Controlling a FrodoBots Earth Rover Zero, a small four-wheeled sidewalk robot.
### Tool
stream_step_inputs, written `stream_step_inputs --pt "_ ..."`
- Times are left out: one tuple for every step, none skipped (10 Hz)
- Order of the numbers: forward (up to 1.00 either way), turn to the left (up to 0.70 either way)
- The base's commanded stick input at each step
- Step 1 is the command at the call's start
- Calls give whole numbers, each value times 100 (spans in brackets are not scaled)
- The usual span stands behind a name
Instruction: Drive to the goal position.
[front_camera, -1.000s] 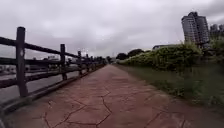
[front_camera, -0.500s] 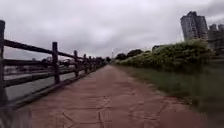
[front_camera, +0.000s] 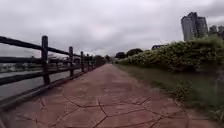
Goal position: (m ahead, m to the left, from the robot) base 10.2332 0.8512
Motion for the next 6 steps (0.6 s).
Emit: stream_step_inputs --pt "100 0" --pt "100 0" --pt "100 0" --pt "100 0" --pt "100 0" --pt "100 0"
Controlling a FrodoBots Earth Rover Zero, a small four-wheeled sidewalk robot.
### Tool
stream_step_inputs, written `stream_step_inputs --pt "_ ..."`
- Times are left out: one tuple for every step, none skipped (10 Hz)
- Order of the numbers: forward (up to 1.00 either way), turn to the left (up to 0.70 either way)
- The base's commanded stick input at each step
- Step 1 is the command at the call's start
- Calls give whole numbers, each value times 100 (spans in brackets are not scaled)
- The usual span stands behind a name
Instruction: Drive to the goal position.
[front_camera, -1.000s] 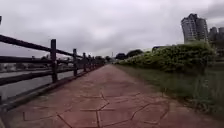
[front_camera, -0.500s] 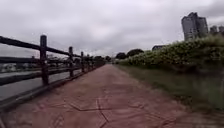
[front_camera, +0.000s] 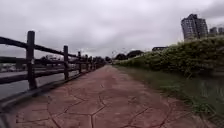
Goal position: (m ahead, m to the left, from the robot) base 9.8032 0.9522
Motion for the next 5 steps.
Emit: stream_step_inputs --pt "100 0" --pt "100 0" --pt "100 0" --pt "100 0" --pt "100 0"
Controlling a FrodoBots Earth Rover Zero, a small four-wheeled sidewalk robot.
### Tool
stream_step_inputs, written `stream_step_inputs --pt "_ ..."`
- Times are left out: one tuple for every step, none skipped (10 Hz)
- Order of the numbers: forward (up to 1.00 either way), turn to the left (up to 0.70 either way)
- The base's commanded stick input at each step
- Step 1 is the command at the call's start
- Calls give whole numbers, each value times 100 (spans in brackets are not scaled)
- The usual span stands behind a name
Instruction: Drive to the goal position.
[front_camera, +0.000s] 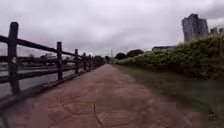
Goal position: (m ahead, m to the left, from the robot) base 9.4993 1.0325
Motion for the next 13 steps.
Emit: stream_step_inputs --pt "100 0" --pt "100 0" --pt "100 0" --pt "100 0" --pt "100 0" --pt "100 0" --pt "100 0" --pt "100 0" --pt "100 0" --pt "100 0" --pt "100 0" --pt "100 0" --pt "100 0"
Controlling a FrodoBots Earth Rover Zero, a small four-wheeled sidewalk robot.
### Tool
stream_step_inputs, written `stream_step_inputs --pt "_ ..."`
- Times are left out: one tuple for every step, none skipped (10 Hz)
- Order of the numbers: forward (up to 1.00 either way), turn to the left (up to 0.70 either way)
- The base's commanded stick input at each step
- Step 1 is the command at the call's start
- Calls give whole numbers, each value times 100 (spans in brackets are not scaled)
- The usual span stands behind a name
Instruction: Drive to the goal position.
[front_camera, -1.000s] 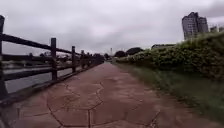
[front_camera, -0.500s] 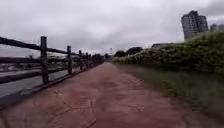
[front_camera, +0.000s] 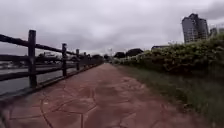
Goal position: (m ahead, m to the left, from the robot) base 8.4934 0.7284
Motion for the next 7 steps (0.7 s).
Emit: stream_step_inputs --pt "100 0" --pt "100 0" --pt "100 0" --pt "100 0" --pt "100 0" --pt "100 0" --pt "100 0"
